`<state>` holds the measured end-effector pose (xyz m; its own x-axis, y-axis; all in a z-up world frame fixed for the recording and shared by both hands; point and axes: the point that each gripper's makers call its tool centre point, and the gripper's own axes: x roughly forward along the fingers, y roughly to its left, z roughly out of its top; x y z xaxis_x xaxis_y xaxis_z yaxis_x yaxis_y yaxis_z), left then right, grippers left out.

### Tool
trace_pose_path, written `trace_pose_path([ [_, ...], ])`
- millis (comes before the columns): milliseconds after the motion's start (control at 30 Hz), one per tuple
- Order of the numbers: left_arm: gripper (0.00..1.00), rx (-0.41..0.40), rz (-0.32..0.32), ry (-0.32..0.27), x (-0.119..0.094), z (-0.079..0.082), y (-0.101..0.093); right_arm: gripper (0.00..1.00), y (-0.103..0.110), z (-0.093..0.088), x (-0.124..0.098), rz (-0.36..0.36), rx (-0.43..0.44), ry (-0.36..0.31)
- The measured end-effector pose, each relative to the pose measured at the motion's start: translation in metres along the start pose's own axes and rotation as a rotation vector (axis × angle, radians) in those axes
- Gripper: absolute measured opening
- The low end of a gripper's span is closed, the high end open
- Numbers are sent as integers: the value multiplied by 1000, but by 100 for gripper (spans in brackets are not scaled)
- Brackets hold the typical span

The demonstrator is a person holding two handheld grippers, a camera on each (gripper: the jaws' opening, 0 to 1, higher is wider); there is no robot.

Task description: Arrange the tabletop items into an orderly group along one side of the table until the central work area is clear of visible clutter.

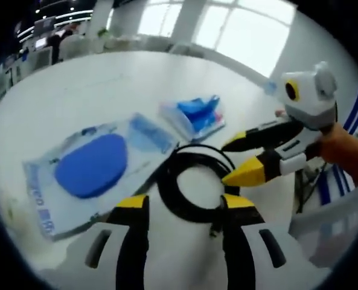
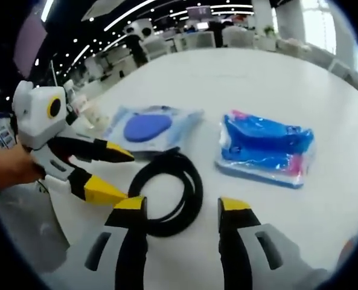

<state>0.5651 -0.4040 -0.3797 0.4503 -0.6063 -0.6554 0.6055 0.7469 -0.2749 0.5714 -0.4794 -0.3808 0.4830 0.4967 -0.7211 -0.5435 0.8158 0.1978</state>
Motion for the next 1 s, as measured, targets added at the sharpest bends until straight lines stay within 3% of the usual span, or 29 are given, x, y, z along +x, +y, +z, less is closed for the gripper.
trace_pose_path([
  [267,36,48,41,33,6,-4,4,35,-1,-3,4,-17,-19,25],
  [433,32,53,46,46,10,-5,4,25,-2,-5,5,-31,-39,38],
  [567,29,58,50,49,14,-5,3,27,-2,-6,7,-31,-39,48],
  [1000,23,68,87,52,14,-5,7,19,-7,-13,11,-66,-81,92],
])
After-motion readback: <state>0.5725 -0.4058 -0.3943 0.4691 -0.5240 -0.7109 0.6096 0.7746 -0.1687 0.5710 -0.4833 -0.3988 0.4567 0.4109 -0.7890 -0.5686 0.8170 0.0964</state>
